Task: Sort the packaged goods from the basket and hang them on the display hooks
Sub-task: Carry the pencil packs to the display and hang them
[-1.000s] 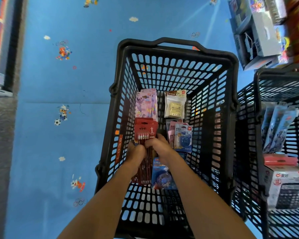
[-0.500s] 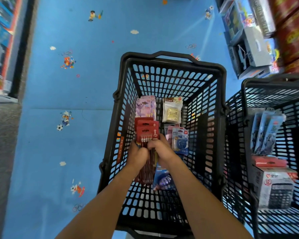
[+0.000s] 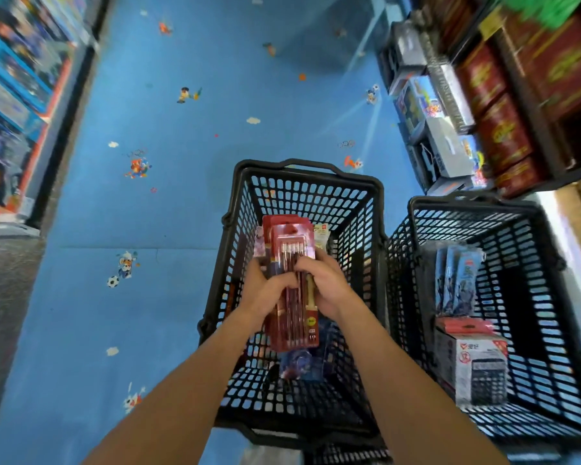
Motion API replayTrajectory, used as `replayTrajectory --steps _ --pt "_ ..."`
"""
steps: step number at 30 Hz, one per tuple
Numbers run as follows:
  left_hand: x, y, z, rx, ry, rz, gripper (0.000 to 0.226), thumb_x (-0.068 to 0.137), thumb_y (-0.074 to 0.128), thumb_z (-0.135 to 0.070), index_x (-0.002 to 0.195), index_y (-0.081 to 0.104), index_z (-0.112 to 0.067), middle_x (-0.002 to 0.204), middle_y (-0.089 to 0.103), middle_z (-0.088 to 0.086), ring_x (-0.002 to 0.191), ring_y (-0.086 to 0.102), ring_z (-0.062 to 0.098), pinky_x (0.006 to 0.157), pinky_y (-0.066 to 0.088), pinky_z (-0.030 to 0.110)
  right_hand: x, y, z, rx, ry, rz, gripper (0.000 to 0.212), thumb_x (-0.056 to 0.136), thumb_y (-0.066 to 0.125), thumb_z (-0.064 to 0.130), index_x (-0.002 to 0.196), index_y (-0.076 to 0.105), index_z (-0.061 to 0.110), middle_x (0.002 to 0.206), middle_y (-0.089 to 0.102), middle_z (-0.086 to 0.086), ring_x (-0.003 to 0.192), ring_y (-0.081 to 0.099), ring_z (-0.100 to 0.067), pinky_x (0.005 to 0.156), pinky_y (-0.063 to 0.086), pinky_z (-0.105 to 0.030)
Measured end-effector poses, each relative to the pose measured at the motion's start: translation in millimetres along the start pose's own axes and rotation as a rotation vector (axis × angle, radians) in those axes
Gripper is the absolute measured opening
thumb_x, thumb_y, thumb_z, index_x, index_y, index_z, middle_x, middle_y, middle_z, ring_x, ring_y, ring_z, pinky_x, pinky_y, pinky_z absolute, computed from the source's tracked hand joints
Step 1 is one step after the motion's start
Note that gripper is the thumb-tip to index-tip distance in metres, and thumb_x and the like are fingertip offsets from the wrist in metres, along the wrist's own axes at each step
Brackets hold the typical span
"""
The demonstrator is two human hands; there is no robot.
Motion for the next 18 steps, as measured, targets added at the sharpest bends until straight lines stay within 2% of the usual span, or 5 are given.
replayTrajectory --steps 3,10,14,16,18 --pt "-14.6 9.1 -6.8 -0.103 -0.007 0.045 0.08 0.055 0.087 -0.026 0.128 0.053 -0.021 0.111 0.072 0.014 0.099 0.074 0.032 0.09 0.059 0.055 -15.5 -6.3 9.0 -0.026 0.02 0.008 0.031 0.09 0.066 0.016 0.12 0.07 0.009 0.115 0.072 -0.022 0.104 0.071 -0.038 0.088 0.059 -0.049" --pt "-58.6 34.7 4.4 -0.291 -0.075 0.065 0.051 0.088 0.072 -0.031 0.129 0.041 -0.026 0.116 0.067 0.023 0.1 0.072 0.035 0.078 0.062 0.052 -49.0 -4.4 4.6 -0.019 0.017 0.067 0.056 0.086 0.074 0.039 0.131 0.058 0.009 0.124 0.066 -0.027 0.108 0.069 -0.04 0.091 0.058 -0.058" --pt "-87.0 38.8 20.7 -0.272 -0.032 0.055 0.059 0.093 0.067 -0.033 0.141 0.033 -0.022 0.117 0.065 0.021 0.095 0.073 0.029 0.072 0.061 0.043 -75.3 -5.2 -5.5 -0.035 -0.014 0.182 0.053 0.09 0.07 0.033 0.135 0.057 0.008 0.129 0.062 -0.029 0.118 0.064 -0.045 0.098 0.054 -0.061" --pt "-110.8 40.4 29.0 -0.267 0.01 0.03 0.049 0.097 0.063 -0.027 0.137 0.037 -0.016 0.112 0.064 0.018 0.086 0.071 0.024 0.065 0.059 0.034 -95.1 -5.2 -12.2 -0.047 -0.011 0.255 0.052 0.091 0.069 0.03 0.138 0.054 0.01 0.13 0.062 -0.028 0.119 0.064 -0.044 0.099 0.053 -0.061" --pt "-138.9 44.7 39.4 -0.313 0.024 -0.018 0.026 0.1 0.059 -0.022 0.121 0.043 -0.018 0.099 0.062 0.015 0.078 0.068 0.022 0.063 0.057 0.037 -116.4 -8.3 -21.9 -0.067 0.021 0.313 0.05 0.093 0.065 0.026 0.139 0.053 0.01 0.13 0.063 -0.028 0.117 0.065 -0.043 0.097 0.055 -0.059"
Point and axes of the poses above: each hand's wrist, its own x-axis towards the middle knuckle, its own y-axis out of the palm, z = x × y, the point moved 6 cm from there along x, towards the middle knuckle
